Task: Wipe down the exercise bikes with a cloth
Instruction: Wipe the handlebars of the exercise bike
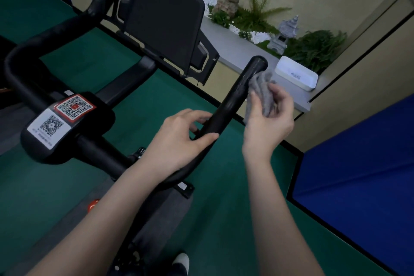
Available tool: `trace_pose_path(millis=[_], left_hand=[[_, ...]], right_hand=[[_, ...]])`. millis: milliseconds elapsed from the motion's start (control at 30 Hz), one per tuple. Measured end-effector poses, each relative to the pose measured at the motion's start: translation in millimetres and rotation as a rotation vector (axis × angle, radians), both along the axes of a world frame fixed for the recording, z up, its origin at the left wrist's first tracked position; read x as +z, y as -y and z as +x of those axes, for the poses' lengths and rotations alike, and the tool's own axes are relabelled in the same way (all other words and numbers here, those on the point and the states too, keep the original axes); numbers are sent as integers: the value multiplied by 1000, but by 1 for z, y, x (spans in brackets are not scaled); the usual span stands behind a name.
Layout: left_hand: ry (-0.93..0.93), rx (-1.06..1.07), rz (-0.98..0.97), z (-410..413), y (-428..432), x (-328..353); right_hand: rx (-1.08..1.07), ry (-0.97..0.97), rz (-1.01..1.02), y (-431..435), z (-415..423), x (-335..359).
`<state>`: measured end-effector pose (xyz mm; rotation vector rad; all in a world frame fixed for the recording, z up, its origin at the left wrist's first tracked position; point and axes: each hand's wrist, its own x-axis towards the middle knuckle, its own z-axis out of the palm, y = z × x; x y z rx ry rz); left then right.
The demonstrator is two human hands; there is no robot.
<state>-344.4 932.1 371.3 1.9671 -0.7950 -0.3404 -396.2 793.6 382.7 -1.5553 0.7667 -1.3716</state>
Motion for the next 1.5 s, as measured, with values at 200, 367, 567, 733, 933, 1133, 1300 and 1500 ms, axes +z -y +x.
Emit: trace_pose_path(millis=[200, 367, 567, 733, 933, 1133, 1300, 1500], left_hand=[[17, -16, -9, 2, 0, -1], [27, -16, -3, 2, -1, -1], [-5, -19, 11, 1, -3, 1], [-26, -15, 7, 2, -2, 1], [6, -21, 6, 2, -1, -3], [9, -30, 0, 1, -1, -6], [7, -38, -21, 3, -1, -7], [12, -27, -34, 3, 1, -7]], right_hand=[[39, -85, -115, 2, -4, 0], [146, -70, -15, 9, -4, 3], [142, -55, -2, 13, -2, 2], [85, -40, -32, 3, -2, -5], [59, -82, -118, -5, -5, -10], [18, -151, -296, 20, 10, 22], [30, -371, -589, 21, 8, 25], [157, -525, -754, 13, -7, 22]])
